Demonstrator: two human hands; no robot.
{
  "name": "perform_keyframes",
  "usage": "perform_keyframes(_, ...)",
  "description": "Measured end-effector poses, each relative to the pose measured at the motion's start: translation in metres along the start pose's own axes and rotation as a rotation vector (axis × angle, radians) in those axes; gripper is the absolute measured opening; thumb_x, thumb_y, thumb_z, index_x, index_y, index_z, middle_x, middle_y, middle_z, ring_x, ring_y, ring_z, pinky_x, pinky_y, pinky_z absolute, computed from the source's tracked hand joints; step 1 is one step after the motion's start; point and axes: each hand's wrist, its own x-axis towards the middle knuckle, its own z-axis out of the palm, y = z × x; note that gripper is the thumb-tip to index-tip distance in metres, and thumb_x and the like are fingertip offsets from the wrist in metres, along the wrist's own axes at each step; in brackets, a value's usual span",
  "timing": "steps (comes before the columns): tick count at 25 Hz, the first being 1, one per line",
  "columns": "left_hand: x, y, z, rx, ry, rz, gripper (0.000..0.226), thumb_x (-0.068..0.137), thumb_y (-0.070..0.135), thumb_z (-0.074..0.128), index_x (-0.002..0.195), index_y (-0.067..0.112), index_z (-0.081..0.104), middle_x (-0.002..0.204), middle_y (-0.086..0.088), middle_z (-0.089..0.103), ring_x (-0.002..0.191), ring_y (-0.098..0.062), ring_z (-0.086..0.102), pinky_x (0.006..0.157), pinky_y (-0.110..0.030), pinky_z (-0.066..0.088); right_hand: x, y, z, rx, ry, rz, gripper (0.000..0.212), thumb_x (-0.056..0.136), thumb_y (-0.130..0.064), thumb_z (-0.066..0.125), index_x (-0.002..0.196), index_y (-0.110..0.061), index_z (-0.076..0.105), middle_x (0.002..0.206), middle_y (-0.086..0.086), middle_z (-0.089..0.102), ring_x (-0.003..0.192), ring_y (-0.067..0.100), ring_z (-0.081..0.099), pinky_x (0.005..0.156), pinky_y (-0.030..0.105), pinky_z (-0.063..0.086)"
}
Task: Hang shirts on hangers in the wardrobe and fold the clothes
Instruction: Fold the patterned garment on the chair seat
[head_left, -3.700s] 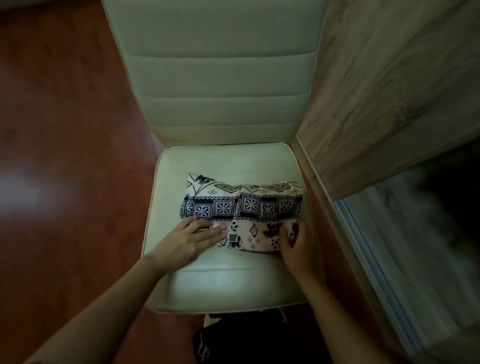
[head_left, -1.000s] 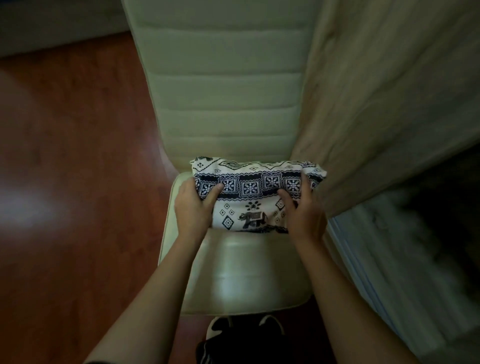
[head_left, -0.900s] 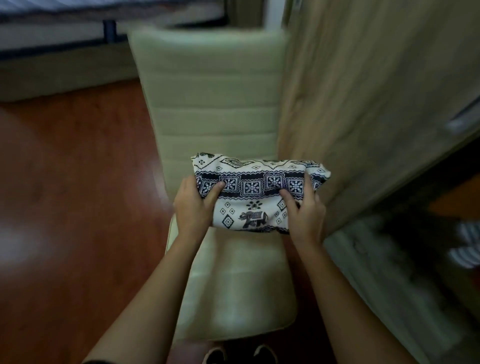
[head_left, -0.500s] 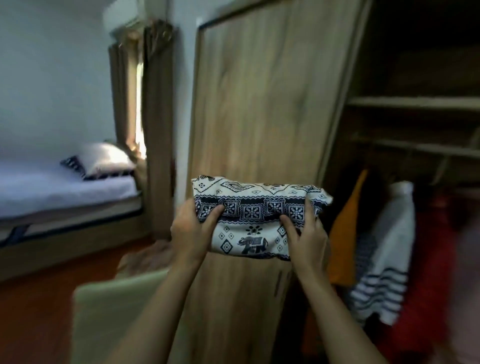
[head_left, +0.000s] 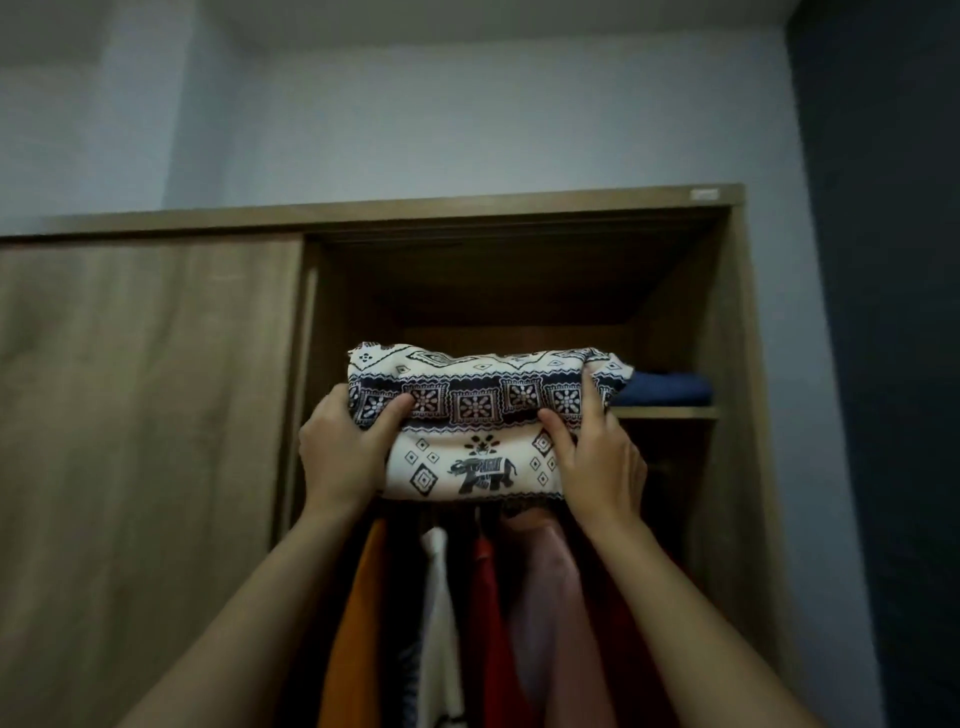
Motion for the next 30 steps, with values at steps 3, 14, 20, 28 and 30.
perform_keyframes(3,0.028,0.024,0.071,-0.038,-0.095,-0.015,0.039,0.077,0.047,0.070,0.092,0.011,0.065,0.092,-0.005,0.069,0.089,-0.022,0.063,0.076,-0.028,0.045,0.059,0.043,-0.012,-0.191,-0.012,0.024,0.070,0.091,-0.056,0.035,0.148,-0.020,0.016,0.095,0.009,0.058,0.083,0.026,0.059,0.058,0.030,0.035)
perform_keyframes(14,0.141,0.037,0.278,0.002,-0.450,-0.352,0.068,0.076,0.051,0.071,0.121,0.001,0.055,0.116,-0.015,0.060,0.105,-0.031,0.059,0.081,-0.034,0.047,0.235,0.129,0.047,-0.587,-0.226,0.112,0.048,0.093,-0.047,0.046,0.119,-0.008,0.054,0.121,0.016,0.058,0.109,0.034,0.057,0.077,0.036,0.045)
perform_keyframes(20,0.129,0.024,0.305,0.602,-0.654,-0.023,0.058,0.093,0.048,0.047,0.139,0.013,0.036,0.121,-0.011,0.051,0.114,-0.029,0.050,0.088,-0.038,0.044,0.244,0.155,0.075,-0.780,-0.590,0.214,0.043,0.095,-0.027,0.044,0.136,-0.014,0.043,0.140,0.013,0.041,0.126,0.030,0.042,0.092,0.039,0.040)
perform_keyframes(28,0.120,0.035,0.287,0.509,-1.050,0.188,0.070,0.092,0.065,0.023,0.140,0.018,0.043,0.146,-0.010,0.042,0.131,-0.029,0.042,0.106,-0.037,0.032,0.238,0.144,0.056,-0.422,-0.952,0.255,0.031,0.098,-0.026,0.028,0.111,-0.014,0.053,0.114,0.008,0.055,0.098,0.022,0.054,0.086,0.036,0.038)
perform_keyframes(30,0.117,0.038,0.284,0.543,-1.047,0.175,0.070,0.094,0.062,0.021,0.141,0.014,0.042,0.147,-0.012,0.039,0.133,-0.029,0.039,0.105,-0.034,0.031,0.230,0.139,0.051,-0.401,-0.957,0.282,0.031,0.098,-0.025,0.025,0.108,-0.014,0.052,0.110,0.011,0.054,0.087,0.020,0.053,0.083,0.034,0.035)
